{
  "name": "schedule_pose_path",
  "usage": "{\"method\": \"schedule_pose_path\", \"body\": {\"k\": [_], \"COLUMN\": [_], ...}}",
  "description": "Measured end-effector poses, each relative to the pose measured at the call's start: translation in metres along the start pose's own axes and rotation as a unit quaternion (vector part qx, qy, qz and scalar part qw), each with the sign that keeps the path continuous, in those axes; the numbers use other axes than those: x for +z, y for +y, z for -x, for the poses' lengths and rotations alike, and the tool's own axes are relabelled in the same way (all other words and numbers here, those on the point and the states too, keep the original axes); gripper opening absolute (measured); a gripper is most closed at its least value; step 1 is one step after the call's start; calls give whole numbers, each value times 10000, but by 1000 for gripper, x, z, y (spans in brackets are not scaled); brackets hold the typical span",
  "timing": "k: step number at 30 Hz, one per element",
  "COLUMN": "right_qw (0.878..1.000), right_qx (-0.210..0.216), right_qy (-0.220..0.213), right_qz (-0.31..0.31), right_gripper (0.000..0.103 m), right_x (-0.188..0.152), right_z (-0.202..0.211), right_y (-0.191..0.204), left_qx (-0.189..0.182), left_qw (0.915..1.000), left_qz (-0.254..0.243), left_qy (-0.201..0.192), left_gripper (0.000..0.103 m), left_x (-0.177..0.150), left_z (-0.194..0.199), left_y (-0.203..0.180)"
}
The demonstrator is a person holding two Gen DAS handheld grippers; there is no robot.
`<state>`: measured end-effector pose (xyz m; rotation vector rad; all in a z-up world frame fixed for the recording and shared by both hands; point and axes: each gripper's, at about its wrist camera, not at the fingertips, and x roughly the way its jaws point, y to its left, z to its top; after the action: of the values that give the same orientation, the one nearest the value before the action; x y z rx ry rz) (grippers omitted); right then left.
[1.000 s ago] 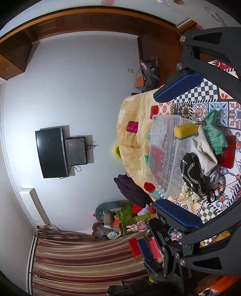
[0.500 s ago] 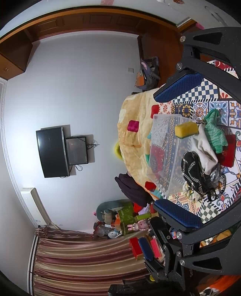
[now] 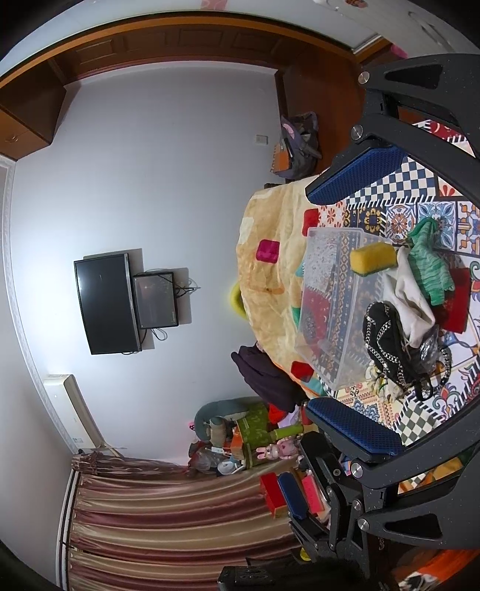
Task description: Organize soft objects
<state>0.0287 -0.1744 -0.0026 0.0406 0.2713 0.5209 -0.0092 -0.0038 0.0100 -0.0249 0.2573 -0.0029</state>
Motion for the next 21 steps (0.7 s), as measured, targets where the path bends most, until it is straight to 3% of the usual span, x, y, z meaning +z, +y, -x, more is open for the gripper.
{"method": "schedule_pose_path", "body": {"k": [8,13,21], "right_qw": [9999,9992,9943], "right_qx": [-63,-30,54], "right_qy": [112,381,1053], "right_qz": [57,120,168], "right_gripper": [103,103,103], "right_x": [0,-1,-15], "right_z": [-4,-13,-40], "right_y": [0,-5,-22], "left_qx": [9,-2,-301], "left_qw": [10000,9995,9929], "left_qz": [-47,-119,40], "left_qy": [52,282,1149], "left_gripper": [103,103,103], "left_x": [1,0,-22], "left_z": [0,-12,-60], "left_y": [0,2,14]}}
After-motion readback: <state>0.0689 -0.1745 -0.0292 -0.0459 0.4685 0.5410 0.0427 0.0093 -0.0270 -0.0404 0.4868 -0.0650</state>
